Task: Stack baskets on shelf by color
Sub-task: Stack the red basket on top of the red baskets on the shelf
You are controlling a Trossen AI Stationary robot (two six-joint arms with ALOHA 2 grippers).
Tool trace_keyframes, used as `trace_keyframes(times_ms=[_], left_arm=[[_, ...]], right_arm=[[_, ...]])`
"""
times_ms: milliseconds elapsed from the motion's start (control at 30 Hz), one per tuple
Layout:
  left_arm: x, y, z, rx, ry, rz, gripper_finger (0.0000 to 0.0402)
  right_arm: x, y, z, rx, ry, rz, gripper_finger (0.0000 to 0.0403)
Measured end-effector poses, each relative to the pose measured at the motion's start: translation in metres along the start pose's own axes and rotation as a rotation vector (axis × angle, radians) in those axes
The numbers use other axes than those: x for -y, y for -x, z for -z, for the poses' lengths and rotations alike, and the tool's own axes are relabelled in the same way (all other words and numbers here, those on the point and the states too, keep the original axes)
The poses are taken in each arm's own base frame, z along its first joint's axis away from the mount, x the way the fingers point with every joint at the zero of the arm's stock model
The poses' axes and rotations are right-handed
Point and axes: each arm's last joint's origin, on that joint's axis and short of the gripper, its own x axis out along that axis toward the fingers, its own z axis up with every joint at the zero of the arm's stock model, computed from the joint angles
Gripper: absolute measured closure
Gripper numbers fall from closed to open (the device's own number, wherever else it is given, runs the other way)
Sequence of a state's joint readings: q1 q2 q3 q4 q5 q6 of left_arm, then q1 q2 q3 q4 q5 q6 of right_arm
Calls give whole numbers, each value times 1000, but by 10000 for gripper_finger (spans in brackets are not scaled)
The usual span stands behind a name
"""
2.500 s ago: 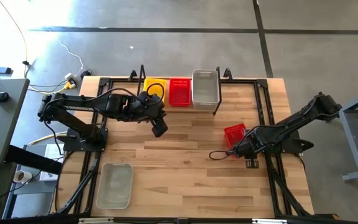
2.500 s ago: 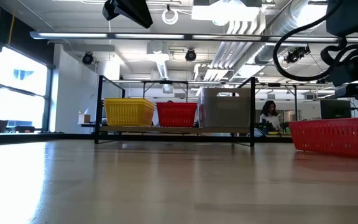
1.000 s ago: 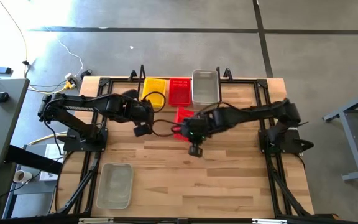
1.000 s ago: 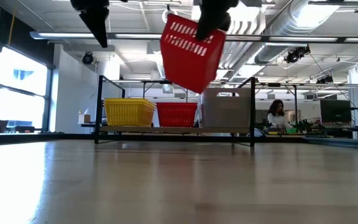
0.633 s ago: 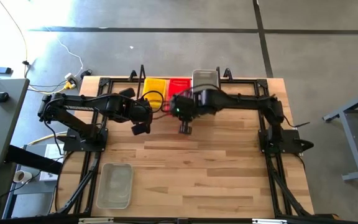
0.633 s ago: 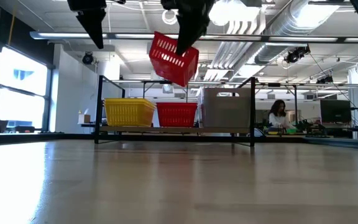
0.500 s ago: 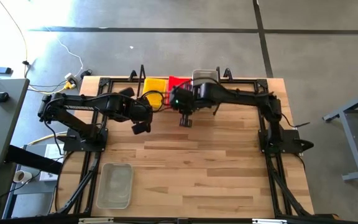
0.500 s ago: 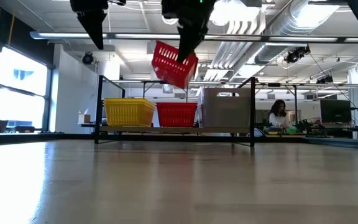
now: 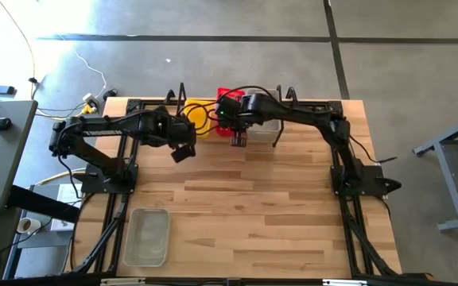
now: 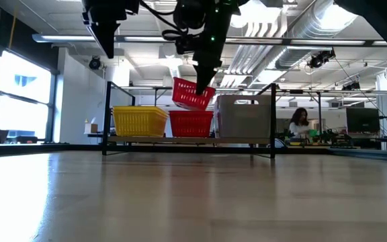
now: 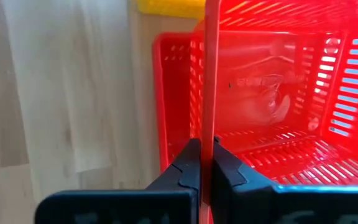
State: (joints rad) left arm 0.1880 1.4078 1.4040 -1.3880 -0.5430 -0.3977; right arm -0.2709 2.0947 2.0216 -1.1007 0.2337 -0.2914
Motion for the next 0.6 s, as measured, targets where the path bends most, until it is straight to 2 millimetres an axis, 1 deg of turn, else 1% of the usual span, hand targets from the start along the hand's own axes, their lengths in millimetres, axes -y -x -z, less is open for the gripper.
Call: trace_keyframes(times_ms=[133,267,367,600], left_arm=[[-4,-2,-1,-11,21,-1,353],[-6,-4,-2,-15,30,-4,353],[-7,-4,-2,-16,34,-5,353],[-6,-4,-2,-18,33,0,353]], right_arm=[[4,-2,1,-2,-13,2,403],[4,-2,2,0,-24,-20,403],[2,-8,1,-1,-25,-49,403],[-3,-30,3,-79,-12,-48,403]])
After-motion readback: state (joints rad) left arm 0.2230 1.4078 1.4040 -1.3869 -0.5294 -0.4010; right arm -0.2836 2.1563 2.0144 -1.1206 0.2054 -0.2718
